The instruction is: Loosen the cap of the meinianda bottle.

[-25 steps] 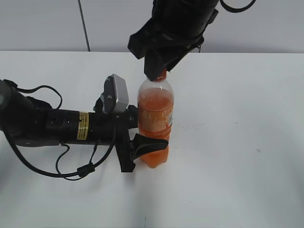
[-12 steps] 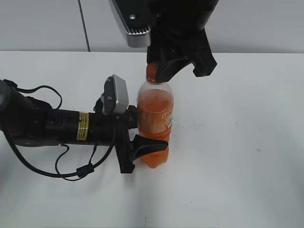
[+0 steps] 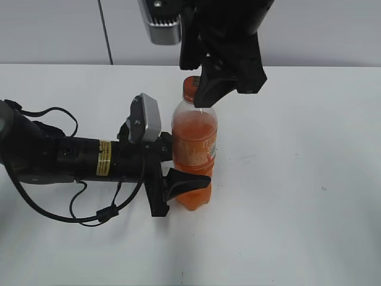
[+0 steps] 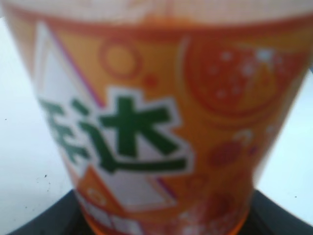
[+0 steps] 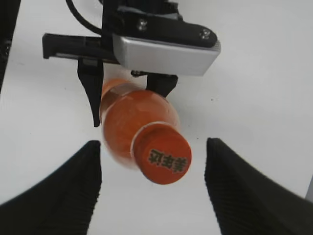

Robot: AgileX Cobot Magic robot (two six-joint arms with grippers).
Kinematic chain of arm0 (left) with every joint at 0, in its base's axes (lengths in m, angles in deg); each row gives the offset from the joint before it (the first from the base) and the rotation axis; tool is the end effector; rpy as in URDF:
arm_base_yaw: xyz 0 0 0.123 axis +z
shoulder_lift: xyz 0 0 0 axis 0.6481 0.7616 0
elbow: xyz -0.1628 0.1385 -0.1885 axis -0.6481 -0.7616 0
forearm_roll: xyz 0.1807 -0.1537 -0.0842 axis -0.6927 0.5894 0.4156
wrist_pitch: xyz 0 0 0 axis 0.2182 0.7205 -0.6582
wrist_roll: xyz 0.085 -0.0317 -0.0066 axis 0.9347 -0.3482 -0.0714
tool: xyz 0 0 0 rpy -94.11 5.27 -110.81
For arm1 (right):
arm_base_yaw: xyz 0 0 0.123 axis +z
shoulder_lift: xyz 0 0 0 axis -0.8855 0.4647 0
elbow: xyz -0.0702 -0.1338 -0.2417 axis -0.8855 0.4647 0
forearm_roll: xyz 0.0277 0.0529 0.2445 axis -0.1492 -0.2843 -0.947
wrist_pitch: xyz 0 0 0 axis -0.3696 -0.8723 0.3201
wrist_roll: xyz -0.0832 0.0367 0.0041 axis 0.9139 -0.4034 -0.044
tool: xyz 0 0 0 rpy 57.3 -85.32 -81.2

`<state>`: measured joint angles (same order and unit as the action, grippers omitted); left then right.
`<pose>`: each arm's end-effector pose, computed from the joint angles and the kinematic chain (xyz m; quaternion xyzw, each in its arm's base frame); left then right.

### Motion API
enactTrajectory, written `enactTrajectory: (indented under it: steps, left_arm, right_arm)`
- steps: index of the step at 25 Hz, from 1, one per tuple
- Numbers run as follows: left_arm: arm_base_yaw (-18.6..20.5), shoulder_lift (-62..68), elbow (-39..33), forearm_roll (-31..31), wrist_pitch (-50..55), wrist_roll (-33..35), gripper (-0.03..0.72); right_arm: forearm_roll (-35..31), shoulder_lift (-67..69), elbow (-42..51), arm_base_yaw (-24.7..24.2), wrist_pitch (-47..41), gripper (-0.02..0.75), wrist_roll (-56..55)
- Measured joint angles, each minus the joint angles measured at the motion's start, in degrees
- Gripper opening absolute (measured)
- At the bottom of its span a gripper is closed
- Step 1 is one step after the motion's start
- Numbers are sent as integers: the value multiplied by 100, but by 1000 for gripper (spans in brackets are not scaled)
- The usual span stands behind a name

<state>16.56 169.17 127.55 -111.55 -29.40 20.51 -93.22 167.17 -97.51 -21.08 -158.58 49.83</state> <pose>0.2876 -0.2031 0.0960 0.5208 0.6351 -0.3608 0.4419 0.2764 0.2574 0.3375 -0.8142 0.5449 0.0128 0.2002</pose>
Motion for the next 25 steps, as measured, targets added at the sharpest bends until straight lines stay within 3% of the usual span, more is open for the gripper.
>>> enactTrajectory:
  steps: [3, 6, 9, 12, 15, 22, 25]
  left_arm:
    - [0, 0, 0, 0, 0, 0, 393]
    - [0, 0, 0, 2, 0, 0, 393]
    - [0, 0, 0, 7, 0, 0, 393]
    - [0, 0, 0, 7, 0, -4, 393]
    - [0, 0, 0, 7, 0, -4, 393]
    - [0, 0, 0, 7, 0, -4, 393]
    - [0, 0, 0, 7, 0, -4, 393]
  right_arm:
    - [-216, -253, 0, 0, -4, 527, -353]
    - [-324, -464, 0, 0, -4, 534, -1609]
    - [-222, -508, 0, 0, 42, 535, -4524]
    - [72, -432, 0, 0, 66, 535, -6694]
    - [166, -285, 0, 0, 94, 535, -7294]
    - [422, 72, 0, 0, 124, 533, -7485]
    - [460, 133, 0, 0, 112, 494, -7490]
